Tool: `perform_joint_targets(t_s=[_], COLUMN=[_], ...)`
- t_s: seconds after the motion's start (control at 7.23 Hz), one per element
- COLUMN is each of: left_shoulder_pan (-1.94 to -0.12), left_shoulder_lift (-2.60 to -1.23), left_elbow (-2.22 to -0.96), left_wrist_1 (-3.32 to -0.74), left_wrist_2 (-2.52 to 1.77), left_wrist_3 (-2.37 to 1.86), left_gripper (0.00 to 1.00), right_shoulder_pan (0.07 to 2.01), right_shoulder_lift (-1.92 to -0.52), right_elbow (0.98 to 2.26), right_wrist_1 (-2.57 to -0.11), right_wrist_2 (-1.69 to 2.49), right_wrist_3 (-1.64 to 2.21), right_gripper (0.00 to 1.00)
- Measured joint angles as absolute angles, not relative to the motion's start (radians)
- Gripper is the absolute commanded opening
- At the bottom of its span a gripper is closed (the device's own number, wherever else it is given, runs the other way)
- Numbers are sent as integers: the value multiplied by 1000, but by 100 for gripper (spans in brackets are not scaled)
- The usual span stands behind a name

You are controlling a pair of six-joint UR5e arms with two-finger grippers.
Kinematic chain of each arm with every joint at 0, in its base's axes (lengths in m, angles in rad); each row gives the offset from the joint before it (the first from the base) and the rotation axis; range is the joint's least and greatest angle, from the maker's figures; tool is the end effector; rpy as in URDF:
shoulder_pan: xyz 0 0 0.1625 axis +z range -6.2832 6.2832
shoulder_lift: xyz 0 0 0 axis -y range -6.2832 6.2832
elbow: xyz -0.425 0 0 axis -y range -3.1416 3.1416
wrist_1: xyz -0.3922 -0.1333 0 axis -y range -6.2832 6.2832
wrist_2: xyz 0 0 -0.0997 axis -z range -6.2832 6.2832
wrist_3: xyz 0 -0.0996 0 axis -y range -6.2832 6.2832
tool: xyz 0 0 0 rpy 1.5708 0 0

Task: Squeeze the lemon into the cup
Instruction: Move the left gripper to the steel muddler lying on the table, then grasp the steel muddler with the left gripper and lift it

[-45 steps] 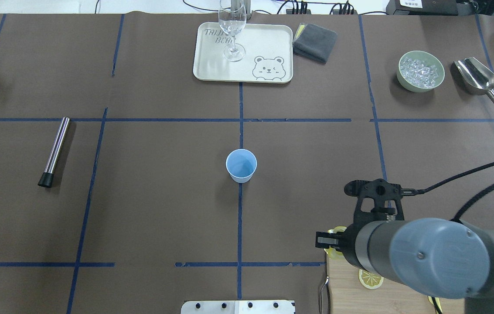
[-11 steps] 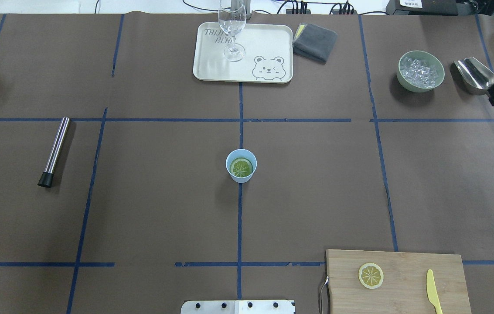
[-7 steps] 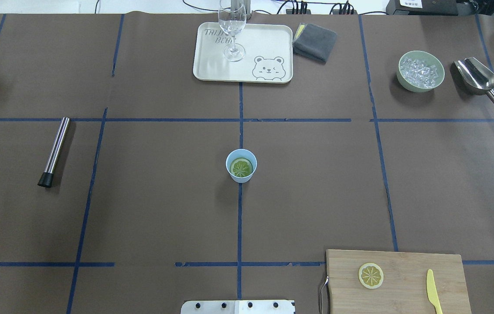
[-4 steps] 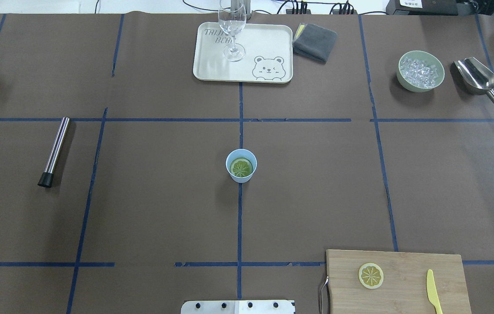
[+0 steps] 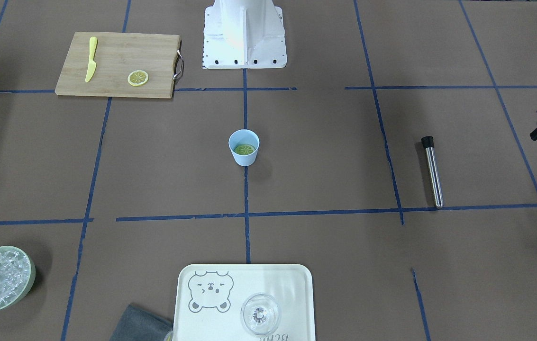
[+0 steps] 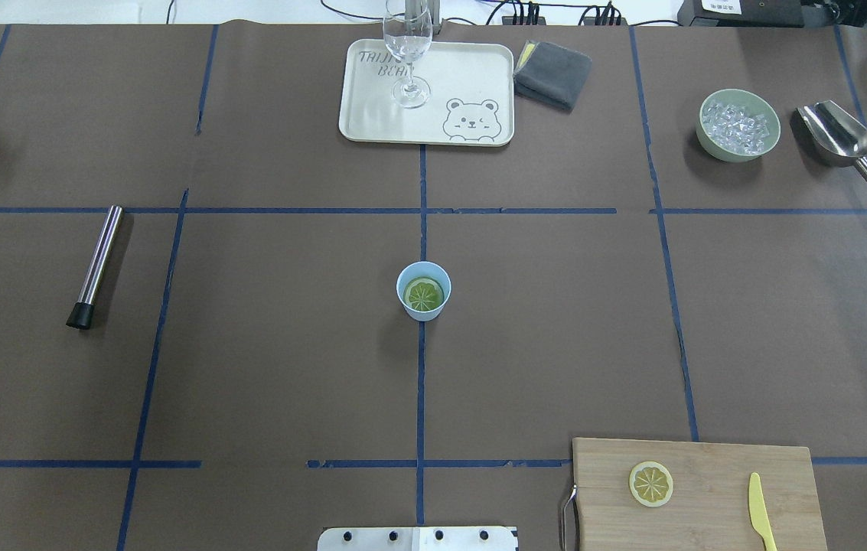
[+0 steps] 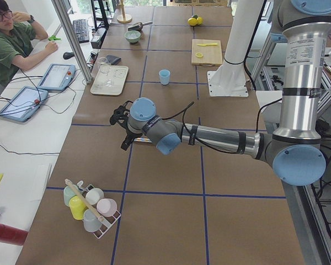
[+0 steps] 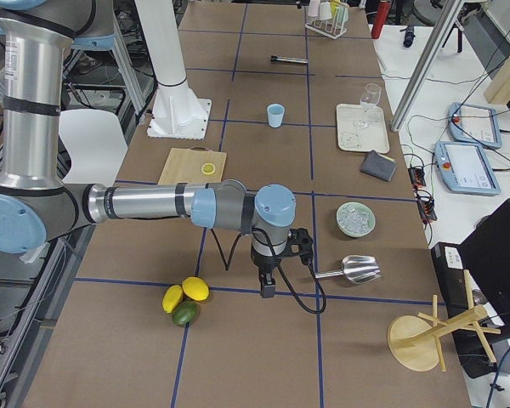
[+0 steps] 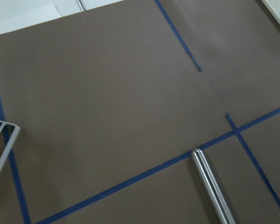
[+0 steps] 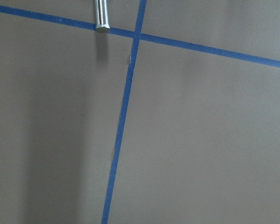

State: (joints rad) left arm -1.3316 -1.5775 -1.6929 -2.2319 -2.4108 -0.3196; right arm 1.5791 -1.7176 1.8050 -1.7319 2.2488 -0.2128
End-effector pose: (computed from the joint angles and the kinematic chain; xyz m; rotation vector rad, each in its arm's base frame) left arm 0.0632 -0.5087 0.5131 0.4930 0.9667 0.2590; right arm 0.0743 -0.4216 0.6334 0.0044 -0.6822 -0.1715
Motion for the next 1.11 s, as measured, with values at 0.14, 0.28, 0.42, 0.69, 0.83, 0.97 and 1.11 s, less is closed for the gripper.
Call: perform_joint_targets(t_s=[0.14,0.28,0.42,0.69,0.83,0.97,1.11], left_shoulder_pan=[-1256,-1178,-1105,-1014,-982,-958,-935], left_shoulder_lift=[-1595,-1630,-1696,-1789,-1804,-1810,-1814], left_elbow=[-1693,-1685,-1660,-1593,-1559,-1526,-1490], left_wrist_1=[-2234,-2207,-2129,-2014,-2008,-2025,-2055], left_wrist_2=[-2362,-2281,-2220,-2150,-2131,-2119,-2103], left_wrist_3=[-418,-516,-590,-675,-691,-697,-699], left_gripper=[98,88,75,72,72,72,72], right_shoulder_pan=[1580,1580,1582,1592,1598,1604,1609], right_shoulder_lift=[-1726,-1733,-1736,-1738,-1738,-1738,-1738], right_elbow=[1805,1805,1806,1807,1807,1807,1808], right_wrist_1=[-1731,-1731,-1731,-1730,-1730,-1730,-1730], right_wrist_2=[2249,2250,2252,2254,2255,2255,2255], right_wrist_3=[-215,-216,-217,-219,-220,-221,-222], right_gripper=[100,100,100,100,100,100,100])
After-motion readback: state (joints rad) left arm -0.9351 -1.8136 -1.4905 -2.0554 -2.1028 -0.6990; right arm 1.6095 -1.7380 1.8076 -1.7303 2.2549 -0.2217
